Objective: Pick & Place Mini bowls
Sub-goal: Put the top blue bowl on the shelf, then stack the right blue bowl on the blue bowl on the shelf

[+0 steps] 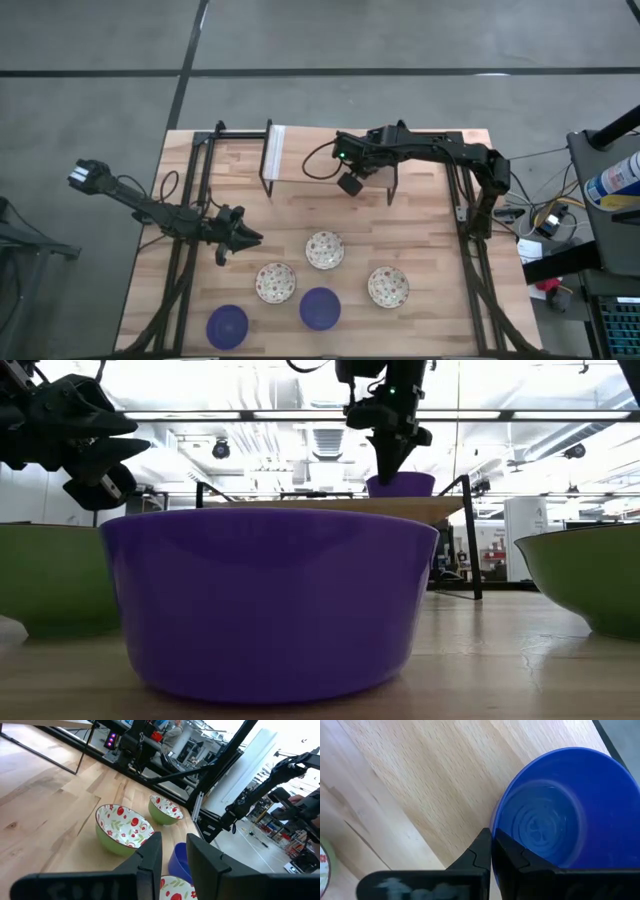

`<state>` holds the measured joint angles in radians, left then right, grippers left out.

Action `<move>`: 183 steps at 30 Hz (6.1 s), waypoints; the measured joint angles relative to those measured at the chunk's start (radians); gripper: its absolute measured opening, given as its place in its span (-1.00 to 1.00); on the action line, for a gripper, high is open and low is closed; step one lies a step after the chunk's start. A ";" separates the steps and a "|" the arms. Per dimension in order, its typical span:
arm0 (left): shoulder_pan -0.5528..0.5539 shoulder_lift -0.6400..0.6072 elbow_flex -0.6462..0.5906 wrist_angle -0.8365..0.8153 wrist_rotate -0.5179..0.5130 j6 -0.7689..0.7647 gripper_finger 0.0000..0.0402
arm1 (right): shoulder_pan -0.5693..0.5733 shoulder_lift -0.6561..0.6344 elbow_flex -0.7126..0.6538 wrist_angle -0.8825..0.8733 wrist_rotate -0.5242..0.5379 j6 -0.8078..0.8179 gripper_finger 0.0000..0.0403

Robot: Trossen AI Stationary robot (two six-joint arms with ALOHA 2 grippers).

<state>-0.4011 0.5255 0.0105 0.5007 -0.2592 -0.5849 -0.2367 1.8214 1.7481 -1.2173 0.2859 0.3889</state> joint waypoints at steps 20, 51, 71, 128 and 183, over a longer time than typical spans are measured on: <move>-0.001 0.000 0.000 0.000 0.000 -0.018 -0.59 | 0.000 0.000 0.000 -0.001 0.028 0.004 -0.77; -0.001 0.000 0.000 -0.010 0.001 -0.018 -0.59 | 0.054 -0.001 0.167 -0.016 0.018 0.003 -0.56; 0.000 0.000 0.000 -0.006 0.001 -0.026 -0.59 | 0.401 0.000 0.216 0.077 -0.060 -0.028 -0.62; -0.001 0.003 0.000 -0.030 0.008 -0.049 -0.59 | 0.848 0.663 0.564 0.271 -0.060 0.040 -0.67; -0.001 0.004 0.000 -0.030 0.008 -0.052 -0.59 | 0.847 0.665 0.513 0.207 -0.022 0.083 -0.96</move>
<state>-0.4023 0.5293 0.0106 0.4706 -0.2516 -0.6369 0.6106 2.4863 2.2610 -1.0100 0.2638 0.4718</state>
